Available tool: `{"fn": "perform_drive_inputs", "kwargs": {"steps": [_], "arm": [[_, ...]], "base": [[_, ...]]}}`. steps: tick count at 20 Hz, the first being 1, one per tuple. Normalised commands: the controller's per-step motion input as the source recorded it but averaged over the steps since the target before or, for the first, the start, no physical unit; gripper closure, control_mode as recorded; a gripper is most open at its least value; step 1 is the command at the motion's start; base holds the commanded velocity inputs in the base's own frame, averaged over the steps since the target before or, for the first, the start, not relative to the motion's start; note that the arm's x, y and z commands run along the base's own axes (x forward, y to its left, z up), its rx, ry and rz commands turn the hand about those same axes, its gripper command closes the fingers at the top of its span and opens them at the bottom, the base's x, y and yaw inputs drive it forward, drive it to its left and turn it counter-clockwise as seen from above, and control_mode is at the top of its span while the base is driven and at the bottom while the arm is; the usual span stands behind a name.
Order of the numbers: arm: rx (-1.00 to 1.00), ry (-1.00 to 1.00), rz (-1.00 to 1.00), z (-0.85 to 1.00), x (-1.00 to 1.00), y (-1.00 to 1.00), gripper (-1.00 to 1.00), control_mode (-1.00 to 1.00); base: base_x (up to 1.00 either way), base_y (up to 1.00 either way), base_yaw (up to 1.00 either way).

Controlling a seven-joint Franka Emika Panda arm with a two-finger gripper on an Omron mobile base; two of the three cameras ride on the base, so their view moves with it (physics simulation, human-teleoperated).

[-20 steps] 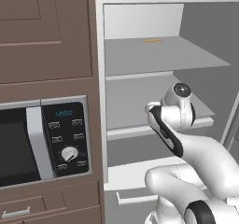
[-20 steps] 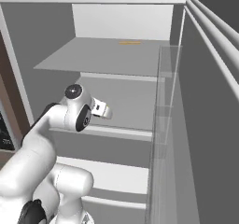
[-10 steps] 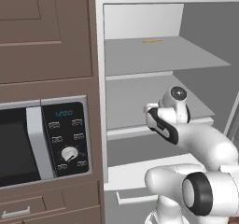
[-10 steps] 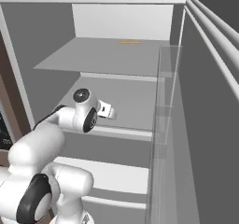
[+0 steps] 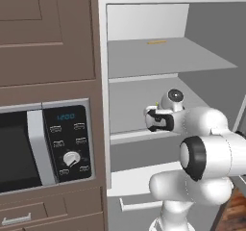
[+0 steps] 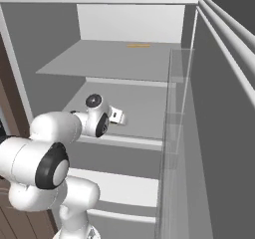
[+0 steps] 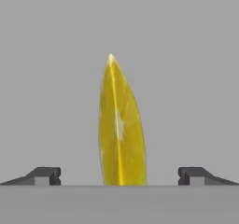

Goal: Take the lemon wedge from the fridge and place it on the plate with fish on the dining counter.

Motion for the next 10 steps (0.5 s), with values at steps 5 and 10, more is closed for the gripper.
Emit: {"fn": "perform_drive_inputs", "kwargs": {"steps": [5,10], "arm": [[0.00,0.03,0.00,-0.28,0.46,0.00,1.00,-1.00],[0.00,0.01,0.00,-0.12,0.19,0.00,1.00,-1.00]], "base": [[0.00,0.00,0.00],[0.00,0.00,0.00]]}}
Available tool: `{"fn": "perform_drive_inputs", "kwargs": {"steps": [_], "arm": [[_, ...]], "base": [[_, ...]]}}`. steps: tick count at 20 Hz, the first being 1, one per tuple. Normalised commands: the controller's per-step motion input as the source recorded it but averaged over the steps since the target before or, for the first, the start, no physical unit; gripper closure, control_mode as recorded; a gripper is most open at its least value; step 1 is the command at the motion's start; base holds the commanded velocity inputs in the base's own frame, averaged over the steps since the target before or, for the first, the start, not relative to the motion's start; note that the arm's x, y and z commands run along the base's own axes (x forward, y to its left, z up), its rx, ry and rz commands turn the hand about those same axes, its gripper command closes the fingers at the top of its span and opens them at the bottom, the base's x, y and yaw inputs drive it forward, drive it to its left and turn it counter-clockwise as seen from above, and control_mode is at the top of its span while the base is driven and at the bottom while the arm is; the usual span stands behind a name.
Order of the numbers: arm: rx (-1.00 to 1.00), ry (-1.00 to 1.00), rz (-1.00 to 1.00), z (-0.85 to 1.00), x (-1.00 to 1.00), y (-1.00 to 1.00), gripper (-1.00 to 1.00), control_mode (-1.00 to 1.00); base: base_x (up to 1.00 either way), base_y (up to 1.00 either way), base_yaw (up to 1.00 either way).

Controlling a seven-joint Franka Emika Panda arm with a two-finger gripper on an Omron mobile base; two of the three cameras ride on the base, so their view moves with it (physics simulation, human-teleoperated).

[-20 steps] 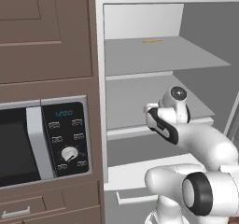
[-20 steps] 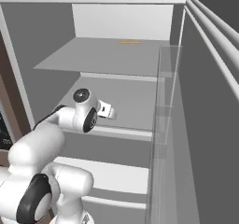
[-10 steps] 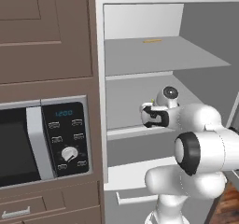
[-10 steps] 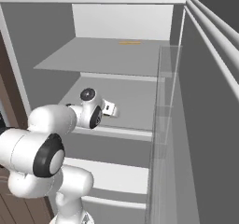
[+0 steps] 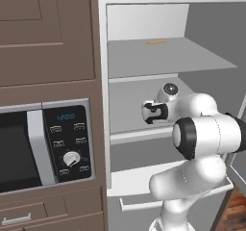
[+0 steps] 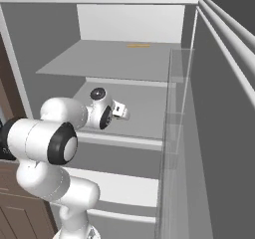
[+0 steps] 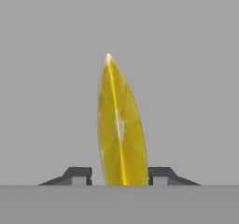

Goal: Take the lemon wedge from the fridge and place it on the plate with fish on the dining counter.

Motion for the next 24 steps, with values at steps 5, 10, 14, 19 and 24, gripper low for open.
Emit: {"fn": "perform_drive_inputs", "kwargs": {"steps": [5,10,14,19,24], "arm": [[0.00,0.00,0.00,0.00,0.00,0.00,1.00,-1.00],[0.00,0.00,0.00,0.00,-0.10,0.00,1.00,-1.00],[0.00,-0.05,0.00,0.26,-0.62,0.05,1.00,-1.00],[0.01,-0.01,-0.01,0.78,-0.89,0.17,1.00,-1.00],[0.06,0.02,-0.06,0.92,-1.00,0.21,1.00,-1.00]], "base": [[0.00,0.00,0.00],[0.00,0.00,0.00],[0.00,0.00,0.00],[0.00,0.00,0.00],[0.00,0.00,0.00]]}}
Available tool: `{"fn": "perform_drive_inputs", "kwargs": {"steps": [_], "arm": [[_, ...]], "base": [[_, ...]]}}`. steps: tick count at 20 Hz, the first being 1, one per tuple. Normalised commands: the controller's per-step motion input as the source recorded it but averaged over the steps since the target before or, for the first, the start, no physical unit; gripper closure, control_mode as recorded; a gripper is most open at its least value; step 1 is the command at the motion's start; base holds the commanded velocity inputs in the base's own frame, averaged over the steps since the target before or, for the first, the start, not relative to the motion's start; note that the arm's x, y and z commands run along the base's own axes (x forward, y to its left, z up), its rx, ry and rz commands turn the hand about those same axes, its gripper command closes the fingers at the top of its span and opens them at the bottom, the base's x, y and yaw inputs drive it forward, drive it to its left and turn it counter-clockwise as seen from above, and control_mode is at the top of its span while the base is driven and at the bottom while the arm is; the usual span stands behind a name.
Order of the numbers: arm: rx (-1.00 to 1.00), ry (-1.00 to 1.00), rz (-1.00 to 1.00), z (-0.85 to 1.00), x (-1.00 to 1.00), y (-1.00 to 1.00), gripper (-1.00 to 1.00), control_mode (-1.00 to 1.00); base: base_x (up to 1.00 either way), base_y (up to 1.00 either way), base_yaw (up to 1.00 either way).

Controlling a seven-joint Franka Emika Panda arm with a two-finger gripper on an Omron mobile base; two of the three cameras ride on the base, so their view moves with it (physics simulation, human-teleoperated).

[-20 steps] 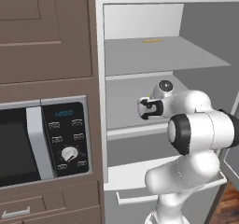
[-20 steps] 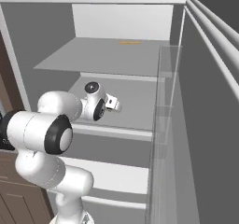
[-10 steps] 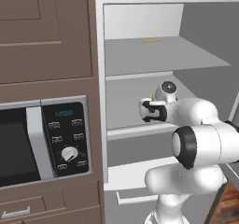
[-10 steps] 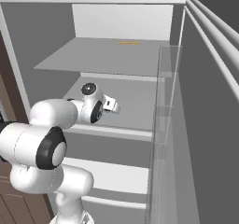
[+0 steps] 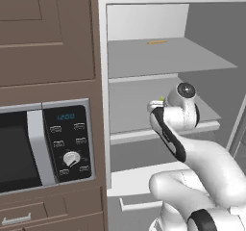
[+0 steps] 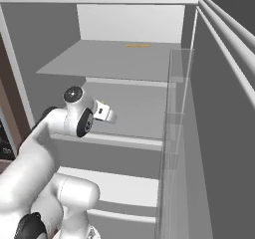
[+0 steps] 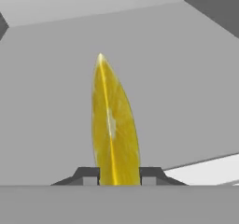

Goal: Take the lemon wedge from the fridge and place it on the plate with fish on the dining counter.

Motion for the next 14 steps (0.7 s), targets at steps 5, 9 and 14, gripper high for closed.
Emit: {"fn": "perform_drive_inputs", "kwargs": {"steps": [5,9,14], "arm": [[0.08,0.07,-0.05,0.82,-1.00,0.13,1.00,-1.00],[0.09,0.13,-0.06,0.72,-1.00,0.18,1.00,-1.00],[0.11,0.16,-0.09,0.71,-1.00,0.13,1.00,-1.00]], "base": [[0.00,0.00,0.00],[0.00,0.00,0.00],[0.00,0.00,0.00]]}}
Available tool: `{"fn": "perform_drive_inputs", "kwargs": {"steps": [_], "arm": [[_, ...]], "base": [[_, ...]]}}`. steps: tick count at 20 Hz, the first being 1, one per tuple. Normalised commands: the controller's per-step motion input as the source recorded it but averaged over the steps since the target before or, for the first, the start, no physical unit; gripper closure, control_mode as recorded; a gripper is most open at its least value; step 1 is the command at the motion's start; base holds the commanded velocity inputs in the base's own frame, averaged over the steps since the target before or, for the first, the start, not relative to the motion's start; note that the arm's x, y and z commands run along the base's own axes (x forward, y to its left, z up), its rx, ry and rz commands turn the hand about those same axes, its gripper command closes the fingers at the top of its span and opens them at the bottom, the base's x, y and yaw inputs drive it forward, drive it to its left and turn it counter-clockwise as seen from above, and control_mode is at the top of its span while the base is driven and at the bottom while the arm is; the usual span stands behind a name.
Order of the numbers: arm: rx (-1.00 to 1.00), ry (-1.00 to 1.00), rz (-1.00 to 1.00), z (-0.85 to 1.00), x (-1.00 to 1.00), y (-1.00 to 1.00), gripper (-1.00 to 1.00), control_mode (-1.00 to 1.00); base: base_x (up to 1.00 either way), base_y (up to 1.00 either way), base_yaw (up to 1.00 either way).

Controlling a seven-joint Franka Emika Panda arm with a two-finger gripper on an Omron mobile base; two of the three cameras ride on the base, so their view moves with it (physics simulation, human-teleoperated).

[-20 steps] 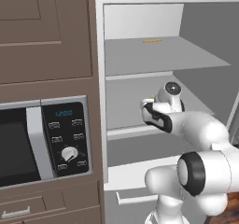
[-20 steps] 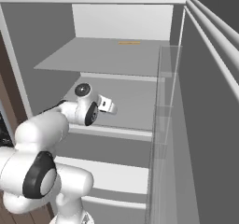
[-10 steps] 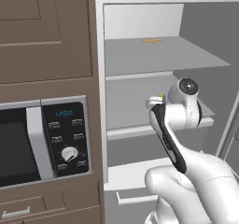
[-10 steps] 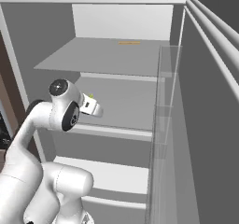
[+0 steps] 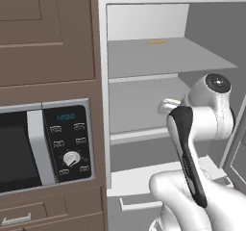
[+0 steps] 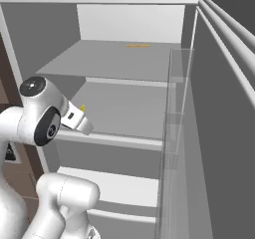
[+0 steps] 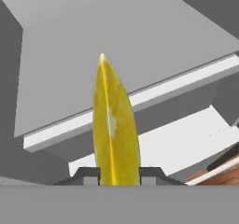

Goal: Take the lemon wedge from the fridge and place it on the plate with fish on the dining counter.

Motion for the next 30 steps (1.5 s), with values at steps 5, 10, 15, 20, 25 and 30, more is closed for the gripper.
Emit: {"fn": "perform_drive_inputs", "kwargs": {"steps": [5,10,15,20,25,30], "arm": [[0.01,-0.04,-0.08,0.79,-1.00,0.10,1.00,-1.00],[-0.17,-0.54,-0.01,0.38,-1.00,0.07,1.00,-1.00],[-0.06,-0.21,0.00,0.06,-0.31,0.02,1.00,-1.00],[0.00,0.00,0.11,0.00,-0.48,0.00,1.00,1.00],[0.00,0.00,0.00,0.00,0.00,0.00,1.00,1.00],[0.00,0.00,0.00,0.00,0.00,0.00,1.00,1.00]], "base": [[0.00,0.00,0.00],[0.00,0.00,0.00],[0.00,0.00,0.00],[-0.20,0.00,0.10],[-0.87,0.00,0.70],[-0.24,0.00,0.92]]}}
